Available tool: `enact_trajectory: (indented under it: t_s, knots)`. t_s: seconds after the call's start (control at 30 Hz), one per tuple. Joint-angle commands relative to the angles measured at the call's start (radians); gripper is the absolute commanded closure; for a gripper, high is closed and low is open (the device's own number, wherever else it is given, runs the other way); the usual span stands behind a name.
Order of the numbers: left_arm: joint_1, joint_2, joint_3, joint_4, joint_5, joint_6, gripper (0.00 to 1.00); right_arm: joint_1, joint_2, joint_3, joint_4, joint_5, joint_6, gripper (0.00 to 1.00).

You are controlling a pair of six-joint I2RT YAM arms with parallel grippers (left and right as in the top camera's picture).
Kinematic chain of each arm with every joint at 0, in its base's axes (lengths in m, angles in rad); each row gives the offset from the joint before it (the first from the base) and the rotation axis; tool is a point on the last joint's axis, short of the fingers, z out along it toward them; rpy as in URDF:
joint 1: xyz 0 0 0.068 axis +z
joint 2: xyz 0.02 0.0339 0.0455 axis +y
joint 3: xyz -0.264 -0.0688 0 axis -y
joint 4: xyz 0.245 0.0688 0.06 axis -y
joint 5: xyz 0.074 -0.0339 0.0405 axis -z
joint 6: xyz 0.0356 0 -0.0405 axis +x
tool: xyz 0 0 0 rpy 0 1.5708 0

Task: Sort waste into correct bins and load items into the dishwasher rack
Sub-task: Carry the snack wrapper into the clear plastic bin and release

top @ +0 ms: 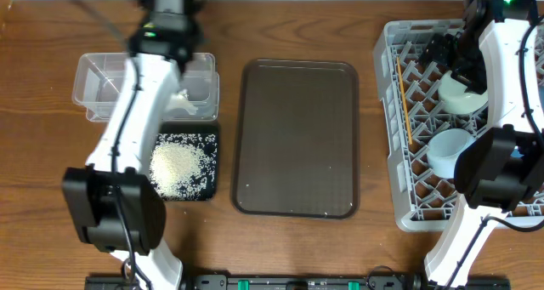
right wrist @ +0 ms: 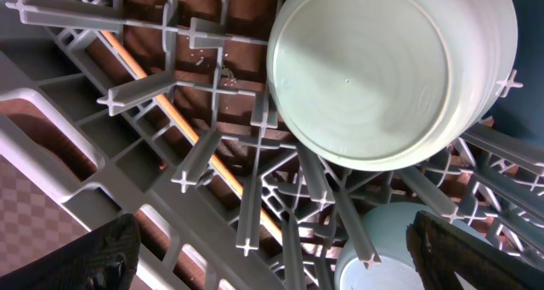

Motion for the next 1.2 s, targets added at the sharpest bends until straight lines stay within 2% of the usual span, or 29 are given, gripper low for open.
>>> enact_trajectory:
  t_s: [0.0, 0.17, 0.3, 0.37, 0.43, 0.6, 0.77, 0.87, 1.17]
  knots:
    - [0.071, 0.028, 0.0, -0.025, -0.013, -0.293, 0.94, -0.001, -0.032, 0.001, -0.001, 0.001, 0.011, 0.01]
    - [0.152, 0.055, 0.0, -0.026, 0.092, -0.397, 0.92, -0.002, -0.032, 0.001, -0.001, 0.001, 0.011, 0.01]
    - [0.189, 0.076, 0.0, -0.027, 0.166, -0.469, 0.83, -0.001, -0.032, 0.001, -0.001, 0.001, 0.011, 0.01]
    - [0.198, 0.08, 0.0, -0.027, 0.191, -0.473, 0.55, -0.001, -0.032, 0.001, -0.001, 0.001, 0.011, 0.01]
    - [0.202, 0.08, 0.0, -0.031, 0.2, -0.472, 0.46, -0.001, -0.032, 0.001, -0.001, 0.001, 0.011, 0.01]
    - [0.203, 0.037, 0.0, -0.045, 0.209, -0.422, 0.44, -0.002, -0.032, 0.001, -0.001, 0.001, 0.011, 0.01]
    - [0.204, -0.109, 0.0, -0.119, 0.27, -0.348, 0.42, 0.001, -0.032, 0.001, -0.001, 0.001, 0.011, 0.01]
    - [0.211, -0.226, 0.0, -0.256, 0.3, -0.326, 0.36, 0.001, -0.032, 0.001, -0.001, 0.001, 0.011, 0.01]
    - [0.219, -0.559, 0.0, -0.678, 0.3, -0.303, 0.29, 0.002, -0.032, 0.001, -0.001, 0.001, 0.011, 0.01]
